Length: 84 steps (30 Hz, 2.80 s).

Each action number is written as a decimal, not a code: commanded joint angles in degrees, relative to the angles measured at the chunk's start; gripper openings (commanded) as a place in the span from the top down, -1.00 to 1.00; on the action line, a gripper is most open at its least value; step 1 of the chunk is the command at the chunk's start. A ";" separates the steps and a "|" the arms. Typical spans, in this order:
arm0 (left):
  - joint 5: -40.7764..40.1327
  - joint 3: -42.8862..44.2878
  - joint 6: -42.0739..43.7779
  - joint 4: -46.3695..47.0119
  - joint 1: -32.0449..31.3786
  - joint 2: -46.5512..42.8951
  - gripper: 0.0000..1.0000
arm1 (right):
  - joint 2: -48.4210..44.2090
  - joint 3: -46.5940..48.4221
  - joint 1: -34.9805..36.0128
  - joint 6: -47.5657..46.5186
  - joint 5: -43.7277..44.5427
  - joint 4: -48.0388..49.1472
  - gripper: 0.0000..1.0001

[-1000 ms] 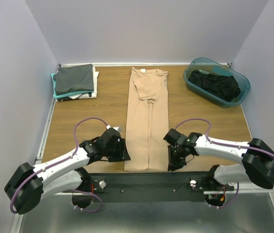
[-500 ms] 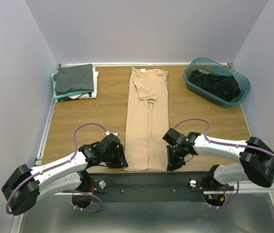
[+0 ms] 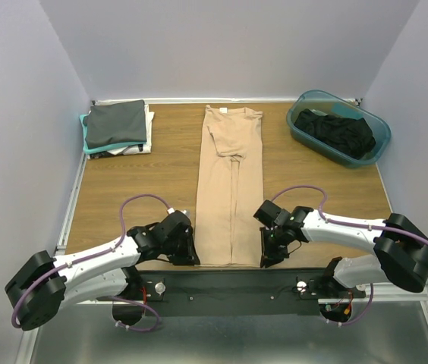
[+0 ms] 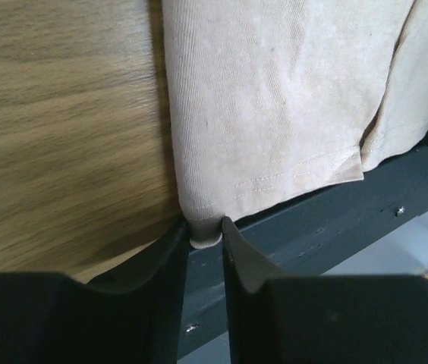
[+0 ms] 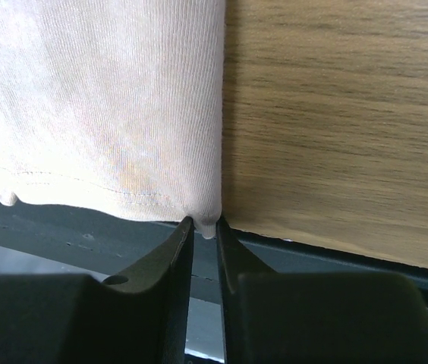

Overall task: Fold and stack the t-shirts
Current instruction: Fold the tshirt

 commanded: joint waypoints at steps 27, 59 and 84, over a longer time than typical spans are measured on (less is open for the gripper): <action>-9.64 16.43 8.54 -7.32 0.19 8.24 1.00 | -0.43 15.50 0.46 1.86 13.15 -13.14 0.99; -8.77 48.50 30.78 3.05 22.17 40.68 1.00 | 30.68 49.43 -17.37 -18.17 29.51 -11.30 0.99; -5.70 66.71 37.81 2.08 28.50 59.58 1.00 | 44.75 65.07 -24.14 -25.74 29.95 -10.86 0.99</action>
